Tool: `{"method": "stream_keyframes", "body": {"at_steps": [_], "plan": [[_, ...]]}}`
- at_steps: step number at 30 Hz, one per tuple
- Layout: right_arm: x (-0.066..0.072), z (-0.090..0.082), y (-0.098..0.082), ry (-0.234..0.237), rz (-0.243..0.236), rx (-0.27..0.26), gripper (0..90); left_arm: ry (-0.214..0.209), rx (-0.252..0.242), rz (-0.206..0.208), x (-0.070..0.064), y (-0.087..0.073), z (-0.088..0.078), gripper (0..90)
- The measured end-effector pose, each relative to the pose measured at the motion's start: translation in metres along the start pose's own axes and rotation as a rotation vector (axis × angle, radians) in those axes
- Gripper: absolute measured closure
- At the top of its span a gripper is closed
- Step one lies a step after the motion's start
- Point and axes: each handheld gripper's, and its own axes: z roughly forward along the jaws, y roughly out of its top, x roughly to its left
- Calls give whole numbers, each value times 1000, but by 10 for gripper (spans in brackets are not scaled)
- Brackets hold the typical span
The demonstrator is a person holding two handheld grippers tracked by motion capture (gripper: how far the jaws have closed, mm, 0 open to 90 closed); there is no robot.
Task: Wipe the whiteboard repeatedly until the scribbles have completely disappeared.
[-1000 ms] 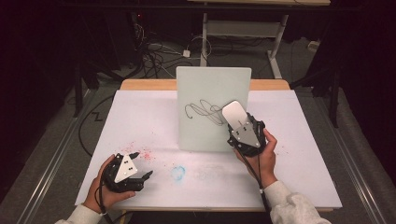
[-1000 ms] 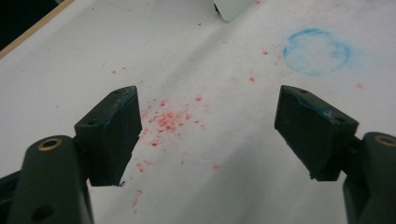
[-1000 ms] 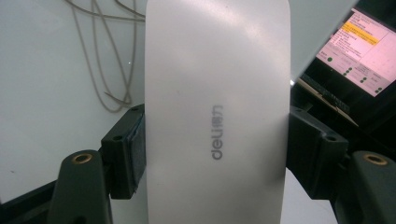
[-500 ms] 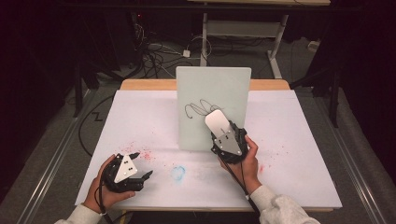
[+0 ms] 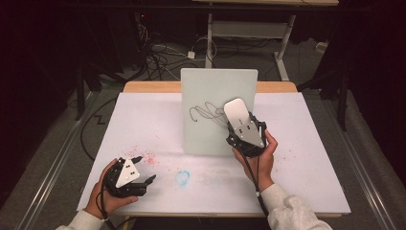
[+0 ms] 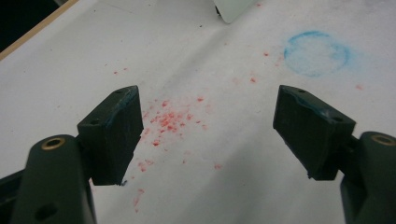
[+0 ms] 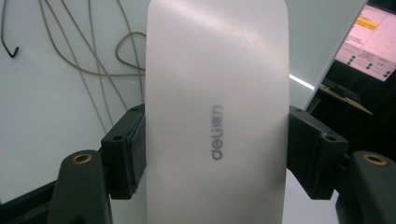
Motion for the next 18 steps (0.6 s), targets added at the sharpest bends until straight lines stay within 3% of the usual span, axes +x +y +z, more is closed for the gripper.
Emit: {"method": "stream_keyframes", "body": {"at_steps": [4, 8, 10, 18], "plan": [[13, -1, -7, 15, -42, 14, 310, -3, 4, 4, -1, 1, 1, 233], [38, -2, -19, 68, -143, 29, 310, -5, 5, 5, 0, 1, 2, 233], [46, -2, -21, 77, -167, 33, 311, -7, 7, 4, 0, 0, 2, 233], [49, 3, -8, 87, -158, 11, 310, -7, 9, 9, 0, 1, 3, 233]]}}
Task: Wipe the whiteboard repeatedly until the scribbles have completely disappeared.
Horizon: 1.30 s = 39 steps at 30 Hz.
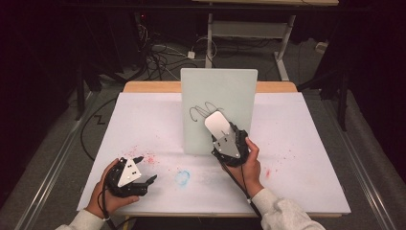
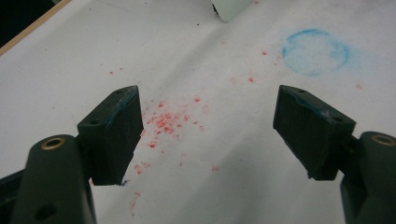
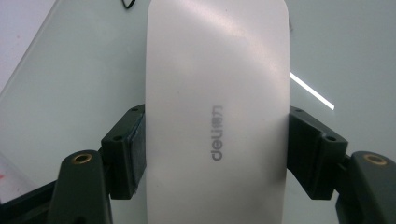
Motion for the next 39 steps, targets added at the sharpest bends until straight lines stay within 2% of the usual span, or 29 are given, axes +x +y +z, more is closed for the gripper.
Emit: {"method": "stream_keyframes", "body": {"at_steps": [4, 10, 13, 17, 20, 24, 27, 29, 31, 34, 36, 39], "plan": [[-7, 2, 10, -33, 5, -24, 310, -2, 6, -2, 0, -1, 1, 233], [-17, 5, 22, -77, 56, -31, 310, -1, 1, -3, 1, -1, 0, 233], [-11, 6, 22, -94, 39, -22, 310, 7, 7, 1, 1, -2, 0, 233], [8, 7, 18, -49, -22, -7, 310, 13, 9, 5, 0, -1, 0, 233], [22, 7, 14, -34, -59, 0, 310, 12, 7, 5, 0, -1, 0, 233], [24, 7, 14, -22, -52, 3, 310, 11, 9, 3, 0, -1, 1, 233], [20, 6, 15, -6, -55, 8, 311, 12, 7, 3, 0, -1, -1, 233], [8, 6, 16, -56, -9, -2, 310, 15, 7, 3, 0, -1, -1, 233], [-8, 4, 17, -70, 33, -8, 311, 16, 7, 2, 1, -2, -2, 233], [-23, 2, 18, -105, 71, -4, 311, 20, 13, 2, 0, -2, -1, 233], [-26, 2, 17, -125, 73, -3, 310, 25, 13, 2, 0, -2, -1, 232], [-22, 2, 16, -136, 67, 4, 310, 28, 14, 1, -1, -1, -1, 232]]}}
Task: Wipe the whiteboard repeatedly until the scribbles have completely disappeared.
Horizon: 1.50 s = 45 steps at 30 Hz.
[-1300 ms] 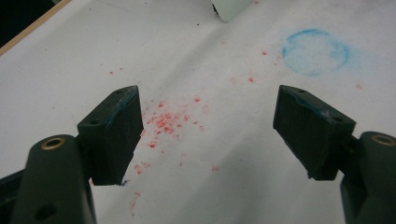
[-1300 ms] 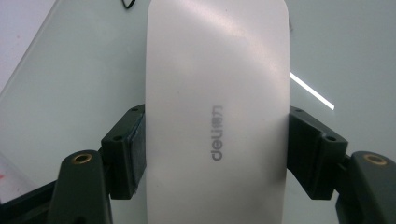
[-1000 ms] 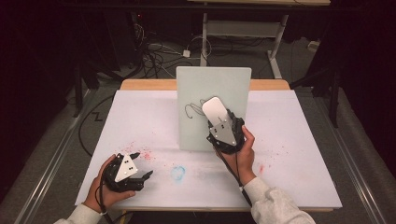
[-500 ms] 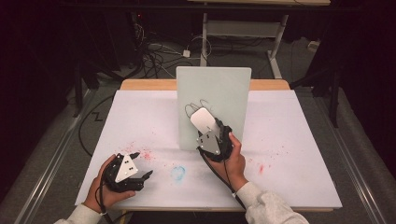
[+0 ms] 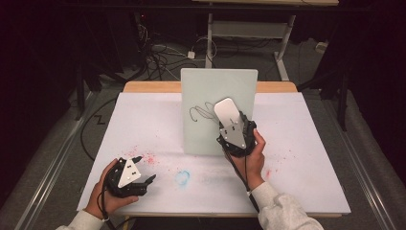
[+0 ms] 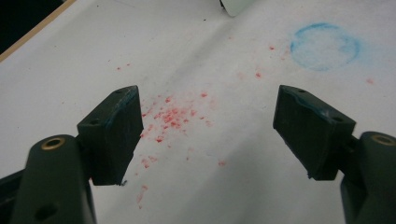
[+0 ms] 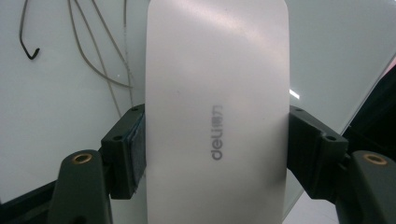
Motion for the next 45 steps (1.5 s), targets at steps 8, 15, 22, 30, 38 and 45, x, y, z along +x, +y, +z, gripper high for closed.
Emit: {"method": "stream_keyframes", "body": {"at_steps": [8, 15, 22, 30, 38, 45], "plan": [[25, -8, -27, 67, -111, 59, 310, -4, 4, 0, -1, 0, 1, 232], [43, -9, -34, 113, -120, 60, 310, -10, 4, 10, -2, 3, 3, 232], [56, -3, -21, 92, -152, 60, 310, -17, 2, 11, -2, 3, 5, 232], [75, 2, -2, 103, -174, 53, 310, -20, 0, 9, -2, 3, 4, 232], [91, 5, 5, 95, -225, 51, 310, -24, -6, 1, -2, 2, 2, 232], [66, 8, 21, 78, -175, 46, 310, -19, -6, -1, -2, 1, 2, 231]]}}
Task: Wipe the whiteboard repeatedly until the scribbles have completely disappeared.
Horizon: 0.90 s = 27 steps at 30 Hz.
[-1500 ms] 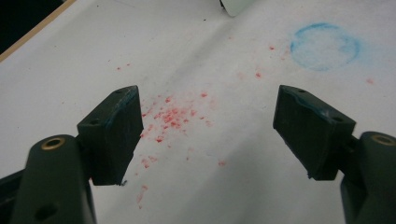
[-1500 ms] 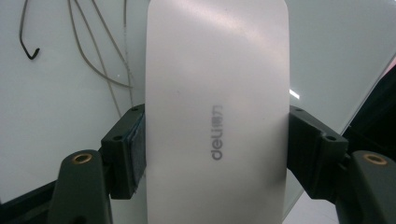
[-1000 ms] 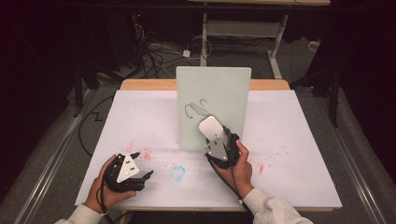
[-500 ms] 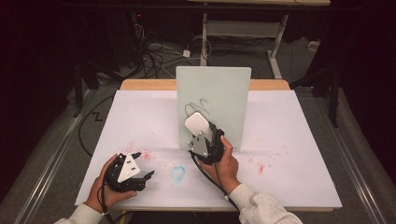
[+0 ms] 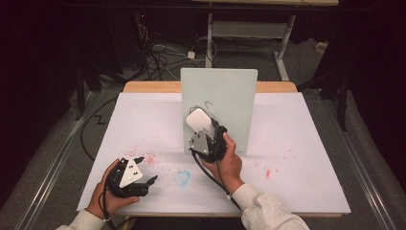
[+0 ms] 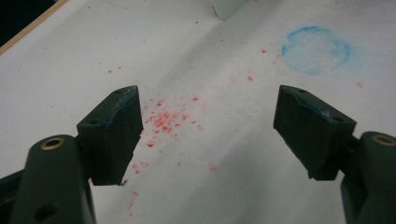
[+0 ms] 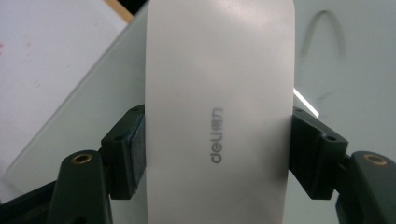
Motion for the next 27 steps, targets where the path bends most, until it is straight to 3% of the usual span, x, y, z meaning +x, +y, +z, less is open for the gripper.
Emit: {"method": "stream_keyframes", "body": {"at_steps": [4, 6, 8, 11, 15, 20, 27], "plan": [[-31, -1, 4, -41, 97, -7, 310, -1, 0, -8, 1, 0, -1, 230], [-40, -2, 3, -60, 138, -5, 310, -1, 0, -4, 0, 0, -1, 230], [-43, -2, 4, -48, 155, -3, 310, -1, 1, 1, 0, 0, -1, 230], [-35, -1, 6, -42, 137, -3, 310, -5, -1, -1, 0, 1, -1, 230], [-11, 2, 12, -15, 42, 6, 310, -7, -7, 2, 0, 1, -1, 230], [14, 3, 14, 13, -21, 21, 310, -15, -12, 5, -1, 1, -3, 230], [16, 4, 16, 28, -50, 32, 310, -10, -15, 6, -1, 0, -5, 225]]}}
